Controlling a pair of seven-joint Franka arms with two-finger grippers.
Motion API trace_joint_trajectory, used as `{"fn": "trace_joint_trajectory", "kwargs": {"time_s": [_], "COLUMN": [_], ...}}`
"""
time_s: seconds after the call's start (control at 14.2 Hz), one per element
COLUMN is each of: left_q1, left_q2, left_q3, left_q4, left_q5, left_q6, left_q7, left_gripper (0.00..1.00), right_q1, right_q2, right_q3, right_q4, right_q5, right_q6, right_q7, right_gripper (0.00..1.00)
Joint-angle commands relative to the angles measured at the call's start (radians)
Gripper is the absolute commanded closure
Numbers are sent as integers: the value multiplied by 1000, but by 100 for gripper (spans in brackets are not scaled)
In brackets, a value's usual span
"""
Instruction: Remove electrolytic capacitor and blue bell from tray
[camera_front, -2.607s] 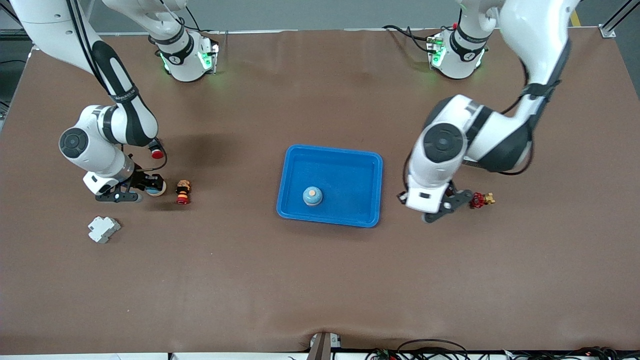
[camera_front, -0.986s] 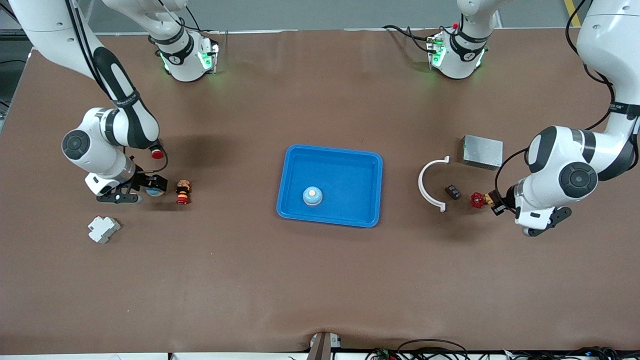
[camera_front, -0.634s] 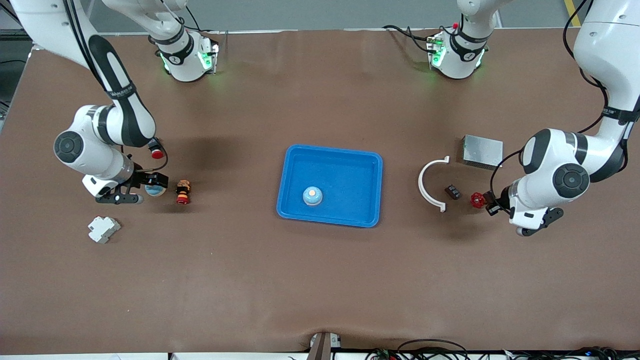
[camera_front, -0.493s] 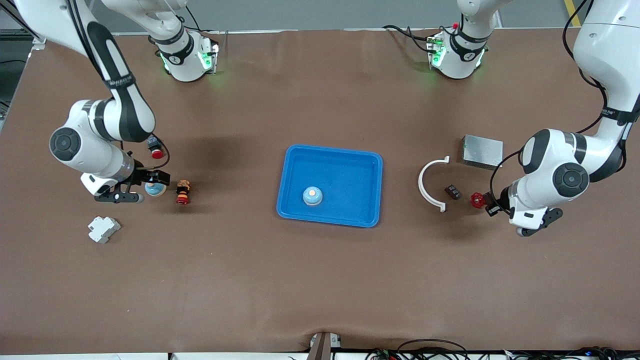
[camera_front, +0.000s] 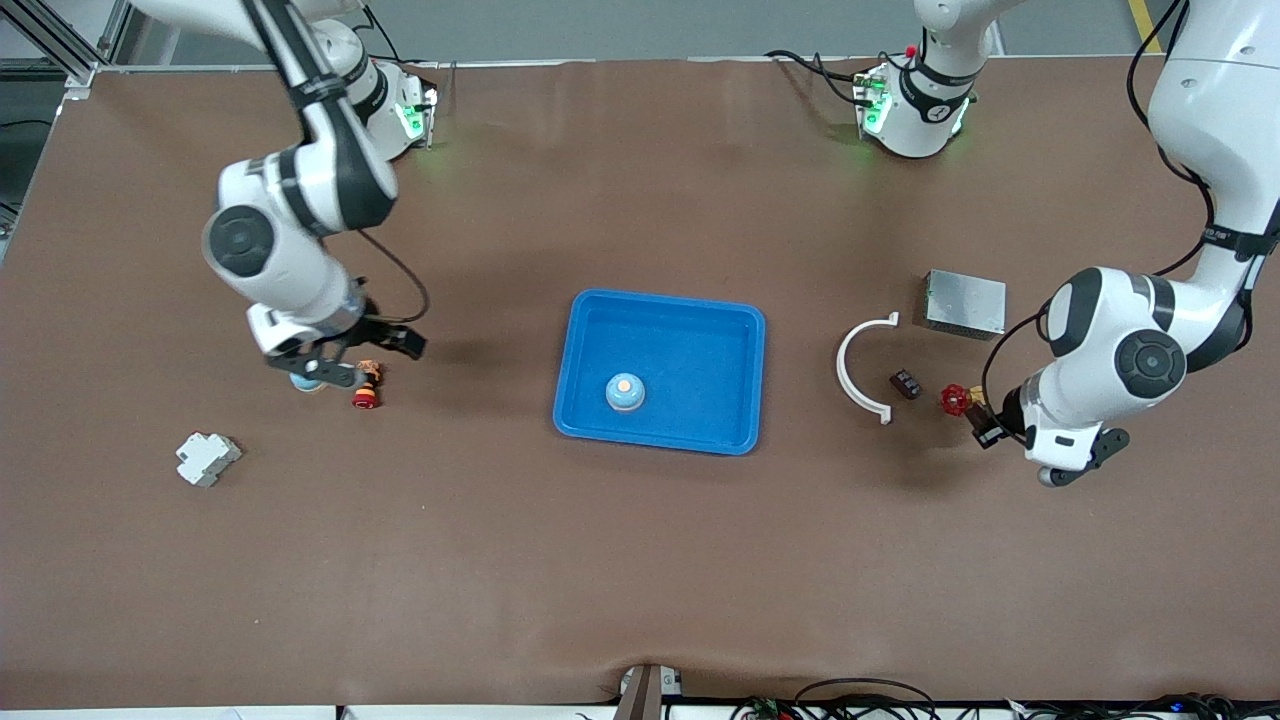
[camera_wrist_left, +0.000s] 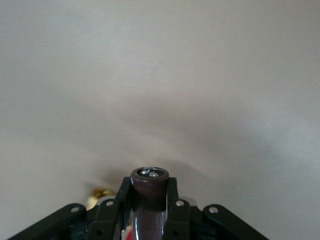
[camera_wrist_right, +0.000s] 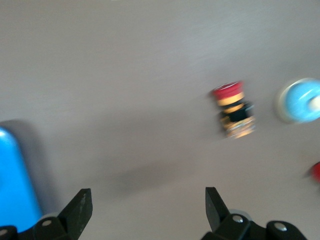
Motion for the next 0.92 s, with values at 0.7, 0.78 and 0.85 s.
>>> {"fn": "trace_joint_trajectory", "kwargs": {"time_s": [0.7,0.78,0.85], "left_q1": [-56,-43,-45], "left_q2": [73,67,66], "left_q3": [5,-1,-4], "left_q4": [79,79,82], "left_q5": [89,89,89], "left_q6": [-11,-16,-19], "left_q7": [-11,-2,21], "left_gripper": [0,0,0], "right_q1": [377,389,394], "right_q2": [438,472,507], "right_q3": [-16,-16,-17], "right_q4": [548,576,609], "right_q5": [-5,-2,-7], "right_q6": [-59,-62,-62], "right_q7": [685,688,711], "right_gripper": [0,0,0]}}
